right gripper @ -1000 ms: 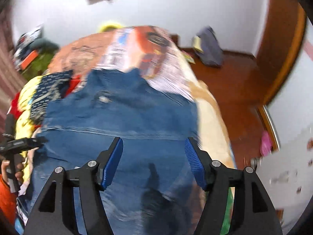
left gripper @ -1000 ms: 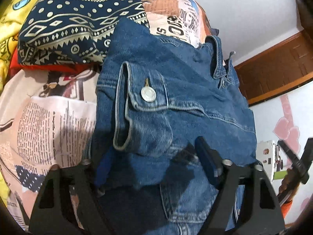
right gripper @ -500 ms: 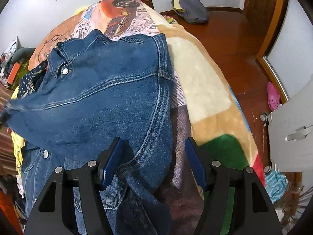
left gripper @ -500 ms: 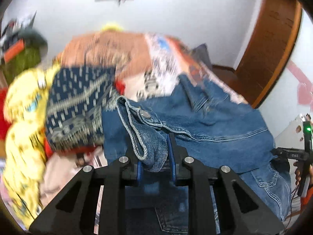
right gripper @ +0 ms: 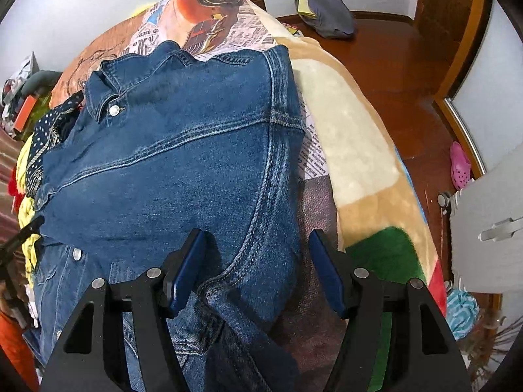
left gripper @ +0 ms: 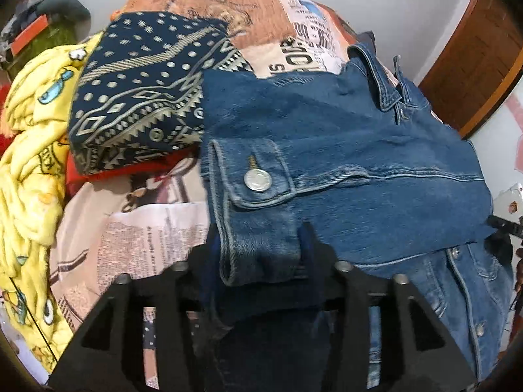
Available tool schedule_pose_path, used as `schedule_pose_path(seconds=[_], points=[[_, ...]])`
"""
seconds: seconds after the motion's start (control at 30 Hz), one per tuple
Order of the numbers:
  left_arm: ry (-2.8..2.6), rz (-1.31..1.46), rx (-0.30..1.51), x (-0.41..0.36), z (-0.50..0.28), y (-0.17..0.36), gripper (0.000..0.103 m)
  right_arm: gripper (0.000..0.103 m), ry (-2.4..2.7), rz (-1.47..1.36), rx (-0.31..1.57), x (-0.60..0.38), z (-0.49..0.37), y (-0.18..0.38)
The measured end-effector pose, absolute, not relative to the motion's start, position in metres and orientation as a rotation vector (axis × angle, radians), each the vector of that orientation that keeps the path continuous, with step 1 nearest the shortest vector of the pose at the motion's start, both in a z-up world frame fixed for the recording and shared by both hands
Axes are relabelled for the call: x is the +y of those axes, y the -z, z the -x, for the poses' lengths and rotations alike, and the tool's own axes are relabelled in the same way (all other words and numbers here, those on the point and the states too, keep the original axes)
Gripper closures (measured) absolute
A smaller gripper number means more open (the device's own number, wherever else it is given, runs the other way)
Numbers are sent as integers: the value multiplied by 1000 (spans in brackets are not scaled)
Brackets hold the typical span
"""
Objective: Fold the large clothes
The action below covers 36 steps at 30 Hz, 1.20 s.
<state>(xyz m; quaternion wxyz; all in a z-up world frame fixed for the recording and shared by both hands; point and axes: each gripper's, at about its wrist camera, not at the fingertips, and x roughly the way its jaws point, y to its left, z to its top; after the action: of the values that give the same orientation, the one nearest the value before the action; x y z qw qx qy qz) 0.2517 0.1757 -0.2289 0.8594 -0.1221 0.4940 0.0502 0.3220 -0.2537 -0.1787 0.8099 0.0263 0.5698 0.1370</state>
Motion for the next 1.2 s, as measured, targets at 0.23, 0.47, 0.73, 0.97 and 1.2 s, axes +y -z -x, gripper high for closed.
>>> schedule_pose_path(seconds=[0.23,0.47,0.73,0.97,1.2], points=[[-69,185,1038,192,-253,203,43,41,-313,-54,1147,-252,-333,152],[-91,227,1000,224,-282,184,43,41,-319,-32,1079,-243,-362,133],[-70,344,1027,254,-336,214,43,41,-319,-65,1133,-240,-411,157],[-20,393,1063,258,-365,239,43,41,-322,-138,1201,-244,-442,190],[-46,289,1027,239,-371,231,73,60,-349,-165,1161,-245,-450,193]])
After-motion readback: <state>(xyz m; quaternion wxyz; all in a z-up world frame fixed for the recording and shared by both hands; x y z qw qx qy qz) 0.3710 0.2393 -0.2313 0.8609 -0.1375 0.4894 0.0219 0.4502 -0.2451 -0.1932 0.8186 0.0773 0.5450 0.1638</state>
